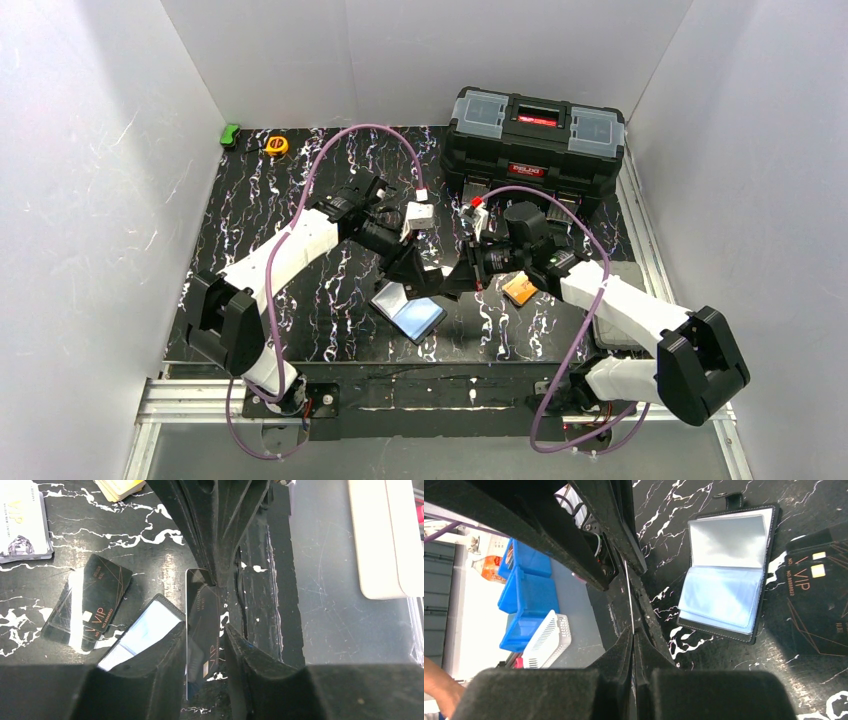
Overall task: Put the credit cards into the card holder
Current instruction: Pick up the credit card from the center of the board.
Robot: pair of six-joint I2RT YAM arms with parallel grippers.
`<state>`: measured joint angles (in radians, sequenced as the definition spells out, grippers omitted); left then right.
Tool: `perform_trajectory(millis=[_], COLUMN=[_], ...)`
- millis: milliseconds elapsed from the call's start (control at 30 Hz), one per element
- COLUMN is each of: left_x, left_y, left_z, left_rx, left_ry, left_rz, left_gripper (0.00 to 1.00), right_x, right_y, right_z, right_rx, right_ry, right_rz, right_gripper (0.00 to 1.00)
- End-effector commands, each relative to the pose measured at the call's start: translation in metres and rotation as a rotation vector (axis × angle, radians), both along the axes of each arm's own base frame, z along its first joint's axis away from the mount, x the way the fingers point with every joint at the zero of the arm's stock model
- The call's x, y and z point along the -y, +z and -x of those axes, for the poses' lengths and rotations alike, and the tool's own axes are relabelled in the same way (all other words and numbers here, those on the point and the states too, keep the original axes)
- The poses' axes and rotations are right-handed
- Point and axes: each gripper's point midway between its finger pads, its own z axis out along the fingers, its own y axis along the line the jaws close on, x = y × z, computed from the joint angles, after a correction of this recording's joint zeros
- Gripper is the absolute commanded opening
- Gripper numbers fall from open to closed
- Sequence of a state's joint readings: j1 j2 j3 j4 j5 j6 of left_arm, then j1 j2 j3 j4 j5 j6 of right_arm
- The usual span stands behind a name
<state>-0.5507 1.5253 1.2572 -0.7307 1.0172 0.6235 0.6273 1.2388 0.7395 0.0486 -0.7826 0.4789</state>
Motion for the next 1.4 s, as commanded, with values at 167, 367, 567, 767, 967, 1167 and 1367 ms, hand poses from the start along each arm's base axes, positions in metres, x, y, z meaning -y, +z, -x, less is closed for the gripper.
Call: perform_trajectory(millis=[167,367,567,767,967,1167,1367], left_x=[-0.006,-0.005,0.005,0.012,0.017,0.015,0.012], left_y=[0.006,0.009,0.029,0.063,0.088,0.100,0.108], left_z=[0.016,0.018,0.008,-0.029,-0.033,-0.025,-0.024], left_rx=[-0.069,-0.113,-0.251,-0.399,-0.429,-0.441,-0.441], left_ry=[-0.036,-0.012,0.134,0.361,0.381,0.364,0.388], left_rz=[0.002,0.003,0.065,0.192,0.288,0.319,0.344], left_gripper=[0.05,0.00,0.00,0.00,0.00,0.00,0.00], right_x=[-0.002,0.001,0.009,0.015,0.007,0.000,0.007], right_y=[0.027,0.039,0.039,0.041,0.064,0.092,0.111], right_z=[-0.001,-0.006,-0.013,-0.009,-0.011,-0.019,-0.025], right_rx=[0.119,0.167,0.193,0.206,0.218,0.258,0.302], right_ry=[0.034,-0.028,-0.159,-0.235,-0.231,-0.240,-0.303], right_rz=[0.007,-0.016,-0.057,-0.179,-0.295,-0.415,-0.517], right_gripper=[0.07,0.32,0.61,0.66,0.66,0.64,0.64])
